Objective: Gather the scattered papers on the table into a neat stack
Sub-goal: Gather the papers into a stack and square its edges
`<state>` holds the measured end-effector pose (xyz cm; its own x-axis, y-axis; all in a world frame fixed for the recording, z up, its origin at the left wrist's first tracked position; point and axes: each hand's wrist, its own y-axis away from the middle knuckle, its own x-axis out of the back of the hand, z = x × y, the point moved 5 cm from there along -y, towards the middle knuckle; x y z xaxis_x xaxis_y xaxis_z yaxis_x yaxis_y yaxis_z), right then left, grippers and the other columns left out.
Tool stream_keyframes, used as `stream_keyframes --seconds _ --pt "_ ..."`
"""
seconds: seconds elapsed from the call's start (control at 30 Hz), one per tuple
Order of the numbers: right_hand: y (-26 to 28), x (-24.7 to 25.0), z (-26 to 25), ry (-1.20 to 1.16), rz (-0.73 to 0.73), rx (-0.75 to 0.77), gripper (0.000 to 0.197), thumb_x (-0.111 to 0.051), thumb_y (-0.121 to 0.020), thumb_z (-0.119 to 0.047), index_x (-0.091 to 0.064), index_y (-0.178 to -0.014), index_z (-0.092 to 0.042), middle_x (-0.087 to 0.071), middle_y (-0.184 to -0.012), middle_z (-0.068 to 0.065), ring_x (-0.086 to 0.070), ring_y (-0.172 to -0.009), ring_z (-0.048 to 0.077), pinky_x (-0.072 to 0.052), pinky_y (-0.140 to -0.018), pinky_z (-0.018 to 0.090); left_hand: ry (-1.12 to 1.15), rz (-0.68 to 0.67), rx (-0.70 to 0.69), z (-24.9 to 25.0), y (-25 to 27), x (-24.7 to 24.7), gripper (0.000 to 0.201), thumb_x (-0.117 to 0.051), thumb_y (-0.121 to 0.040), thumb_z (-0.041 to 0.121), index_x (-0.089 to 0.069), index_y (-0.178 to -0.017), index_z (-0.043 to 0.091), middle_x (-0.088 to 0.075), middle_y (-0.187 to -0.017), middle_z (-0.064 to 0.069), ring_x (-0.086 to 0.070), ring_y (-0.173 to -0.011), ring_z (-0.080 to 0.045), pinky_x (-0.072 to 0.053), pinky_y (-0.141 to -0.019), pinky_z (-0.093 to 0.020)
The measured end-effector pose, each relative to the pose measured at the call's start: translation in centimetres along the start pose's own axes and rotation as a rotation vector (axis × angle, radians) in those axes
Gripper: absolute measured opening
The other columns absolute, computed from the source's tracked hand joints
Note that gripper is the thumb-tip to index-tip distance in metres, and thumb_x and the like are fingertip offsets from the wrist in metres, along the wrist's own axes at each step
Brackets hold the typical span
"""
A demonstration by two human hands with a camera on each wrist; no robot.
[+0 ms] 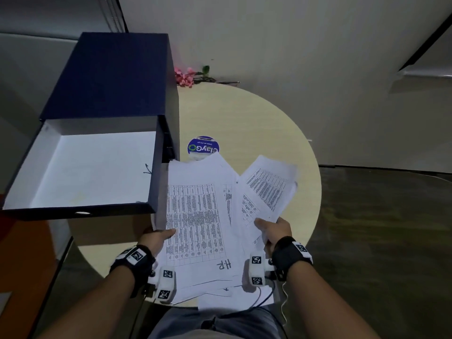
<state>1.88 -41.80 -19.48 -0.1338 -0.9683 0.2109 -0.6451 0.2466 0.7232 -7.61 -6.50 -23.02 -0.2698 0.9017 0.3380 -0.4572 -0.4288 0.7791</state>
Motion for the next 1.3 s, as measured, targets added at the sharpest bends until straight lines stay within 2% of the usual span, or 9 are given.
stream_keyframes --seconds 0.13,0.4,0.6,0.7,0.83,0.97,1.1,1.2,1.3 --pt "0.4 1.3 -1.3 0.175 0.152 0.142 0.038 -0.078 -0.082 -0.01 -0.065 -0.117 -0.002 -0.071 -0.111 0.014 -0.066 -0.092 0.029 -0.049 -0.075 0.03 -0.054 0.026 0.014 -0.2 -0.1 -0.1 0.061 -0.076 -0.079 0.041 -0.063 -0.112 -0.009 -0.061 -0.091 -0.013 -0.054 -0.081 -0.027 -0.04 -0.067 -0.03" --pt "0.5 10.3 -9.1 0.005 0.332 0.304 0.046 -0.073 -0.089 -0.012 -0.056 -0.129 0.004 -0.065 -0.12 0.016 -0.061 -0.112 0.035 -0.044 -0.091 0.034 -0.011 0.058 0.043 -0.5 0.3 -0.3 0.067 -0.079 -0.078 0.034 -0.055 -0.123 -0.01 -0.06 -0.12 -0.019 -0.057 -0.1 -0.032 -0.042 -0.081 -0.034" --pt "0.3 13.2 -12.2 0.02 0.264 0.333 0.028 -0.077 -0.086 -0.017 -0.053 -0.073 -0.012 -0.055 -0.048 0.008 -0.053 -0.049 0.023 -0.047 -0.061 0.037 -0.021 0.026 0.019 -0.6 0.6 -1.7 0.079 -0.079 -0.074 0.043 -0.054 -0.124 -0.013 -0.065 -0.107 -0.021 -0.06 -0.084 -0.03 -0.04 -0.065 -0.029" --pt "1.2 9.5 -9.5 0.173 0.134 0.364 0.022 -0.076 -0.087 -0.02 -0.068 -0.091 0.0 -0.072 -0.077 0.02 -0.069 -0.066 0.031 -0.059 -0.069 0.043 0.11 -0.059 0.005 -0.1 0.9 -2.5 0.089 -0.079 -0.062 0.064 -0.061 -0.126 0.005 -0.062 -0.123 -0.012 -0.058 -0.105 -0.029 -0.043 -0.087 -0.033" --pt "1.3 3.4 -2.2 0.26 -0.039 0.265 0.04 -0.078 -0.08 -0.034 -0.067 -0.11 -0.009 -0.073 -0.088 0.009 -0.063 -0.064 0.023 -0.05 -0.053 0.027 0.222 -0.106 -0.048 0.4 -0.2 -3.5 0.119 -0.061 -0.036 0.095 -0.059 -0.128 0.019 -0.061 -0.131 -0.003 -0.055 -0.124 -0.025 -0.042 -0.108 -0.044" --pt "3.6 0.1 -0.3 0.401 -0.231 0.241 0.03 -0.082 -0.08 -0.035 -0.068 -0.09 -0.01 -0.071 -0.065 -0.003 -0.069 -0.061 0.021 -0.052 -0.046 0.024 0.267 -0.275 -0.007 0.7 -0.8 -5.0 0.138 -0.072 -0.045 0.084 -0.014 -0.154 0.022 -0.056 -0.139 0.008 -0.035 -0.141 -0.015 -0.016 -0.119 -0.039" --pt "4.1 1.2 -1.4 0.439 -0.22 0.225 0.065 -0.064 -0.086 -0.06 -0.046 -0.067 -0.001 -0.057 -0.044 0.008 -0.067 -0.049 0.023 -0.053 -0.049 0.023 0.063 -0.066 -0.057 1.8 0.6 -4.6 0.118 -0.084 -0.069 0.046 -0.01 -0.155 0.016 -0.044 -0.149 -0.011 -0.049 -0.13 -0.032 -0.038 -0.108 -0.039" --pt "1.8 4.3 -2.8 0.432 -0.074 0.315 0.077 -0.056 -0.077 -0.079 -0.057 -0.081 -0.002 -0.068 -0.071 0.009 -0.066 -0.065 0.024 -0.057 -0.068 0.033 -0.071 0.044 -0.029 1.6 0.4 -4.0 0.086 -0.068 -0.087 0.036 -0.014 -0.154 0.027 -0.043 -0.148 -0.012 -0.051 -0.124 -0.038 -0.045 -0.095 -0.036" --pt "1.9 6.0 -5.6 0.292 -0.049 0.375 0.041 -0.062 -0.094 -0.044 -0.07 -0.111 -0.008 -0.076 -0.094 0.004 -0.072 -0.081 0.021 -0.059 -0.082 0.045 -0.106 0.042 -0.027 1.0 -1.0 -3.9 0.09 -0.068 -0.085 0.039 -0.009 -0.153 0.036 -0.045 -0.147 -0.013 -0.054 -0.12 -0.04 -0.049 -0.093 -0.04"
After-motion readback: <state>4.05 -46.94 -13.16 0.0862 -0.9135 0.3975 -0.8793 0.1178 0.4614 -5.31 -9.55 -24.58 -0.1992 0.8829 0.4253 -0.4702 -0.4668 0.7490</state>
